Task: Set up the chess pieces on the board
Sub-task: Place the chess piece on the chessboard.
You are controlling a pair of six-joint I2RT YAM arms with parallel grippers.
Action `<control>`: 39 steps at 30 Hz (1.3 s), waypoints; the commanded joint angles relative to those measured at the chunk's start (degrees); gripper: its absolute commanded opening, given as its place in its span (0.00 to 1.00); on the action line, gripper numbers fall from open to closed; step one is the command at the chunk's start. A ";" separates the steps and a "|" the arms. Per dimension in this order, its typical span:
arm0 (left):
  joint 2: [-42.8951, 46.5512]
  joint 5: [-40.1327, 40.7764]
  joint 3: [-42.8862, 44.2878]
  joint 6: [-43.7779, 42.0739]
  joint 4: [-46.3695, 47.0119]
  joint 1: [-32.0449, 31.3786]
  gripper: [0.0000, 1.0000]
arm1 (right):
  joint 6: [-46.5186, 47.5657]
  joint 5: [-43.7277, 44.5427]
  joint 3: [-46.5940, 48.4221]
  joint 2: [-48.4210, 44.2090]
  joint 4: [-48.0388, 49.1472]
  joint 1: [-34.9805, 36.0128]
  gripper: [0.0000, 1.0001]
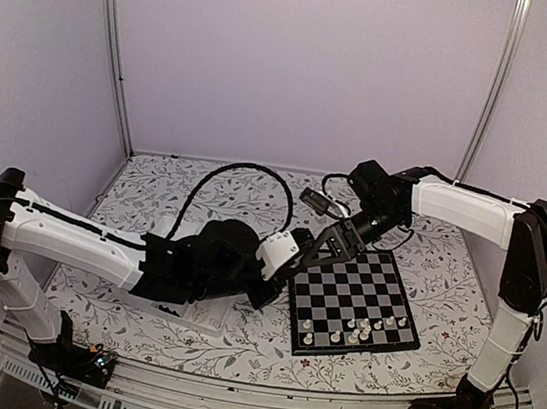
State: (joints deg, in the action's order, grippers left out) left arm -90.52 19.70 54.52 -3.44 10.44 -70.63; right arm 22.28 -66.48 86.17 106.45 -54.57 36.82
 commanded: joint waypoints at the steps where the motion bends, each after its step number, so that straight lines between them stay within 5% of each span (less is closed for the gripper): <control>1: -0.89 1.09 1.92 -2.12 2.63 -1.51 0.03 | 0.42 -2.41 0.15 1.31 -0.53 0.54 0.35; 12: -1.69 1.19 2.82 -3.05 2.87 -1.88 0.03 | 0.22 -2.52 0.72 2.91 -0.25 0.50 0.32; 26: -2.65 1.13 3.31 -3.64 4.23 -1.97 0.05 | 0.39 -3.04 1.15 3.19 0.24 0.59 0.08; 35: -1.02 5.04 3.48 -2.87 -0.05 -2.05 0.42 | 0.66 6.93 2.04 1.83 1.17 0.50 0.06; 39: 4.35 4.43 1.88 -0.13 -4.90 -2.31 0.50 | 1.21 16.39 -0.18 -0.57 2.46 0.38 0.05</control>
State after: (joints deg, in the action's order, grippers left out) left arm -92.05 23.38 56.82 -6.02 9.85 -72.10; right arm 22.15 -60.05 86.96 108.92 -53.93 36.88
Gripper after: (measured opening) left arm 0.480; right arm 0.064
